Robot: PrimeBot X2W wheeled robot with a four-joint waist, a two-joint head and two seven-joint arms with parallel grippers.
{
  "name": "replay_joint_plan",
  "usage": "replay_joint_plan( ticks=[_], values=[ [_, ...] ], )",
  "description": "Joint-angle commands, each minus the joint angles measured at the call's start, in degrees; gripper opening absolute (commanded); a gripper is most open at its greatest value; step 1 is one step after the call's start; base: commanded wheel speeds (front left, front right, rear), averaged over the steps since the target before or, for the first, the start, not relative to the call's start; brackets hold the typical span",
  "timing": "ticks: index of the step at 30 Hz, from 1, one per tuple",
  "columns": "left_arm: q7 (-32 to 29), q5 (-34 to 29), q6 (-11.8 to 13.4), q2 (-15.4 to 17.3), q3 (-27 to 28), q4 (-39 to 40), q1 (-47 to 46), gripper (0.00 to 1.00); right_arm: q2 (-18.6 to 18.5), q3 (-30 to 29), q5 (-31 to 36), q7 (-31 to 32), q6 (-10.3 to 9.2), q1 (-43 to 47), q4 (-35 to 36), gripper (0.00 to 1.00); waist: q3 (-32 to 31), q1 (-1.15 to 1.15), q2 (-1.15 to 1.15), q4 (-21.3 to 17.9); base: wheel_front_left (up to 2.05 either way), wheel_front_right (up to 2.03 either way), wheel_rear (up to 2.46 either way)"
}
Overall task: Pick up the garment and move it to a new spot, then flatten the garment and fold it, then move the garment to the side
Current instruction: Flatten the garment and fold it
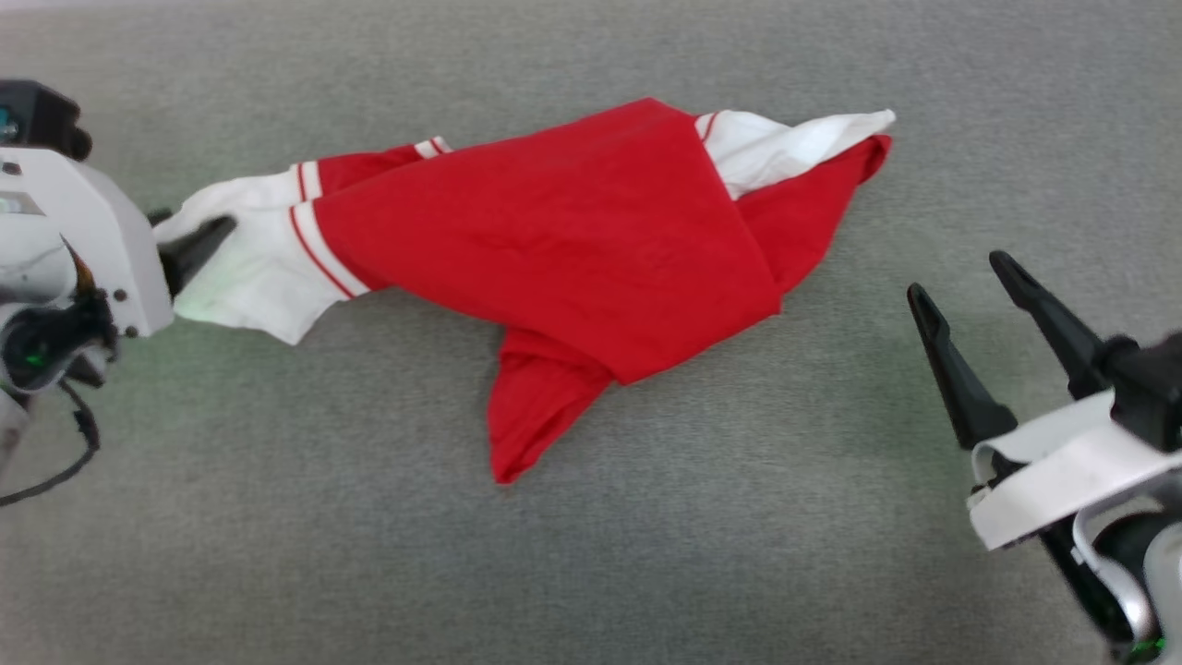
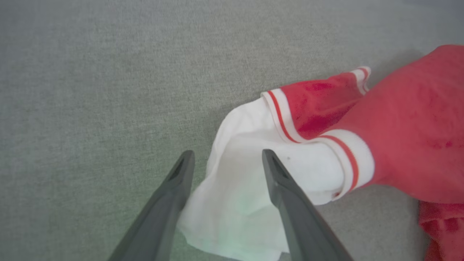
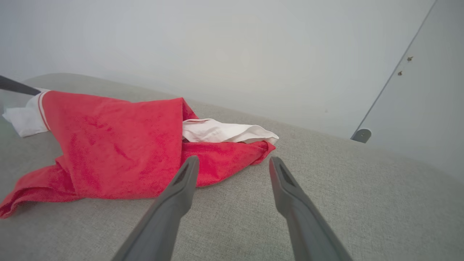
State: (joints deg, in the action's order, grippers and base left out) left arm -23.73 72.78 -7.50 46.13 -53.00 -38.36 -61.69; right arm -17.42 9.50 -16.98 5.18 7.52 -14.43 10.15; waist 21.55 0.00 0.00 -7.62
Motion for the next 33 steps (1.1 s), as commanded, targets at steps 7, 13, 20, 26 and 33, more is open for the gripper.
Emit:
replay_joint_plan(
  ticks=[7,13,20,26,33],
  values=[
    [23.47,-3.64,0.25,-2.92,3.02,5.46,6.75,1.0,-10.37,5.77,-4.43,9.81,-0.06,-8.29,-4.53,1.0,-1.02,0.0,0.0,5.62,0.0,0.0,0.0],
    [38.34,-9.14,6.47,-6.73,5.33,14.05,15.02,1.0,-20.16,12.54,-13.16,18.37,-0.06,-18.0,-8.87,1.0,-0.32,0.0,0.0,10.52,0.0,0.0,0.0],
    [38.79,-22.69,13.67,-13.69,17.71,27.61,27.63,1.0,-28.26,18.92,-18.79,23.1,-0.06,-28.33,-13.23,1.0,1.77,0.0,0.0,15.04,0.0,0.0,0.0],
    [38.81,-35.01,11.07,-20.9,26.69,33.08,37.9,1.0,-33.91,29.84,-21.97,26.07,-0.06,-38.34,-17.29,1.0,3.66,0.0,0.0,17.93,0.0,0.0,0.0],
    [38.83,-40.59,3.93,-26.77,33.68,31.87,40.71,1.0,-37.64,46.45,-25.35,28.78,-0.06,-49.67,-20.17,1.0,5.47,0.0,0.0,19.54,0.0,0.0,0.0]
  ],
)
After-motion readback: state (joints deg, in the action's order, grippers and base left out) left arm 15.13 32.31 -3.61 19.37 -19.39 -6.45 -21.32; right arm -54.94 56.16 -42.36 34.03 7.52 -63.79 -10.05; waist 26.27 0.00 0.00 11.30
